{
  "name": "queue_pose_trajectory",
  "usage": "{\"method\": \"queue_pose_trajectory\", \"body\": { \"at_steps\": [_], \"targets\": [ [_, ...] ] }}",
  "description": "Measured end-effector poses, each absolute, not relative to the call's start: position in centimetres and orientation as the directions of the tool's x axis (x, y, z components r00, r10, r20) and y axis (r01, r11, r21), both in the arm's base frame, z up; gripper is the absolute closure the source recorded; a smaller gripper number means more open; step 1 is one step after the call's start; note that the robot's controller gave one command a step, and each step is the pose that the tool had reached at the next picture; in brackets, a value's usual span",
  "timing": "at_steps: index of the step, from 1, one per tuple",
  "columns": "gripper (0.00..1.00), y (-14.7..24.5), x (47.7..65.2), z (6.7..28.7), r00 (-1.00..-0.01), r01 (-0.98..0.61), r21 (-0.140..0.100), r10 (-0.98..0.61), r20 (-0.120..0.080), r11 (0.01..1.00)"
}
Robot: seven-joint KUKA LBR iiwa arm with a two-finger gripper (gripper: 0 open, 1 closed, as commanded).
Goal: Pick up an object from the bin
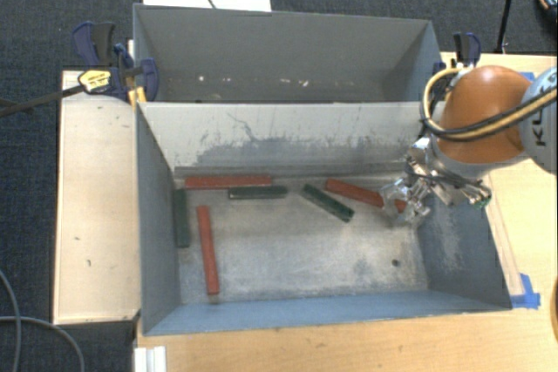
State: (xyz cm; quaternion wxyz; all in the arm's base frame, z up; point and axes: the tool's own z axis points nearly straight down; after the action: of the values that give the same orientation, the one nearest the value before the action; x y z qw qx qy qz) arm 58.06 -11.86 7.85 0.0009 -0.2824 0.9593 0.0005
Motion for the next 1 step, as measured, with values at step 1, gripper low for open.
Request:
{"method": "queue_pose_trajectory", "body": {
  "at_steps": [1],
  "targets": [
    [1.00, -11.86, 58.05, 7.86, -0.842, -0.540, 0.001, -0.540, -0.002, 0.842]
  ]
}}
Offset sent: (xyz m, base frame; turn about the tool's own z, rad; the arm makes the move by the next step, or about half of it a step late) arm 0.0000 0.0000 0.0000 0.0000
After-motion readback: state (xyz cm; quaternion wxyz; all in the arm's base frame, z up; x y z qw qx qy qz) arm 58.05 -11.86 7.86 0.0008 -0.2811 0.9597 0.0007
